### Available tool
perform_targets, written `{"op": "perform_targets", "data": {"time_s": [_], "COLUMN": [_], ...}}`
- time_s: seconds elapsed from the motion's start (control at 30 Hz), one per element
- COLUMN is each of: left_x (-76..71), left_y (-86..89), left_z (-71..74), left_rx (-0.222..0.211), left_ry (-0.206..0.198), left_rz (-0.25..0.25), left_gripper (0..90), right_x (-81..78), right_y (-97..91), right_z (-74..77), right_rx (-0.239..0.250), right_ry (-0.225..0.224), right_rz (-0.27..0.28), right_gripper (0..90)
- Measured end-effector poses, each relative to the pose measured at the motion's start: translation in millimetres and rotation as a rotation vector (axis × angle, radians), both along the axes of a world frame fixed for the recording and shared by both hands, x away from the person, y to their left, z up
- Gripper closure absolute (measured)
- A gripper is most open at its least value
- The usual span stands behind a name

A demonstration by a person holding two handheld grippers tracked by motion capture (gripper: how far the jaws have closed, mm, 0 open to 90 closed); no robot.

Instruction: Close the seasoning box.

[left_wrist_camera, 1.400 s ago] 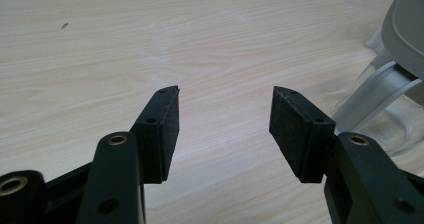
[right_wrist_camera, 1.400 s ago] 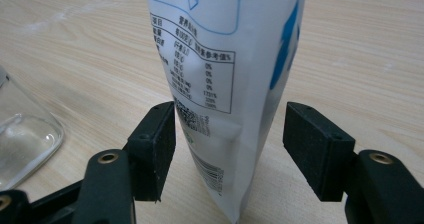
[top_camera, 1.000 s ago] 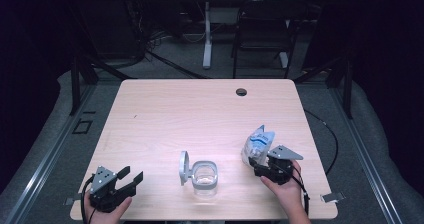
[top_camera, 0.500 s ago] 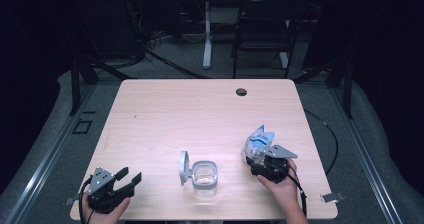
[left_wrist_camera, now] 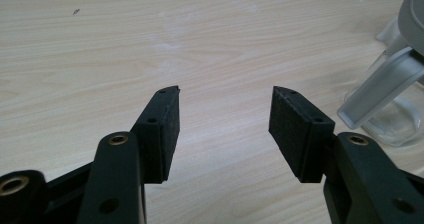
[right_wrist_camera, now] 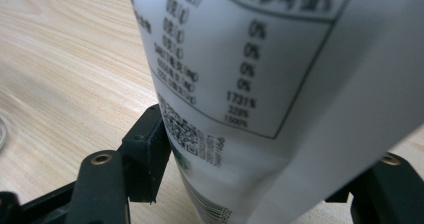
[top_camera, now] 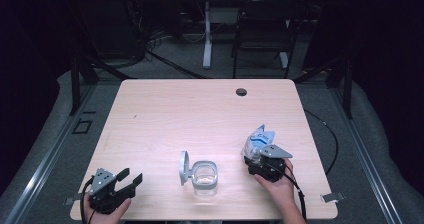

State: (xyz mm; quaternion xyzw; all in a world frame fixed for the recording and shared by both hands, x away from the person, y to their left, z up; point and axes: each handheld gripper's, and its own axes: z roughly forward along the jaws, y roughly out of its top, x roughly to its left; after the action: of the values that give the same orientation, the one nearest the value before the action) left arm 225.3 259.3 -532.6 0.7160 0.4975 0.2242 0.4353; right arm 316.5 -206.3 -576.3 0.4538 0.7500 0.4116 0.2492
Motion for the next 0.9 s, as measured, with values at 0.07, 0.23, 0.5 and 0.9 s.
{"op": "perform_targets", "data": {"time_s": [0.07,0.23,0.5,0.9], "left_x": [-0.2,-0.2,-0.2,0.3], "left_y": [0.4,-0.2,0.1,1.0], "left_z": [-0.1,-0.5,-0.8,-2.2], "left_rx": [-0.001,0.002,0.005,0.006], "left_ry": [0.000,0.002,0.004,0.014], "left_rz": [0.002,0.000,0.001,0.002], "left_gripper": [46.3,46.3,46.3,46.3], "right_x": [0.1,0.6,1.4,2.1], "right_y": [0.3,0.8,3.2,6.5], "right_z": [-0.5,-1.6,-4.5,-7.0], "right_rx": [0.001,-0.004,-0.023,-0.059], "right_ry": [0.000,0.006,-0.005,-0.008], "right_rz": [0.001,0.002,-0.005,-0.015], "right_gripper": [34.8,34.8,34.9,34.0]}}
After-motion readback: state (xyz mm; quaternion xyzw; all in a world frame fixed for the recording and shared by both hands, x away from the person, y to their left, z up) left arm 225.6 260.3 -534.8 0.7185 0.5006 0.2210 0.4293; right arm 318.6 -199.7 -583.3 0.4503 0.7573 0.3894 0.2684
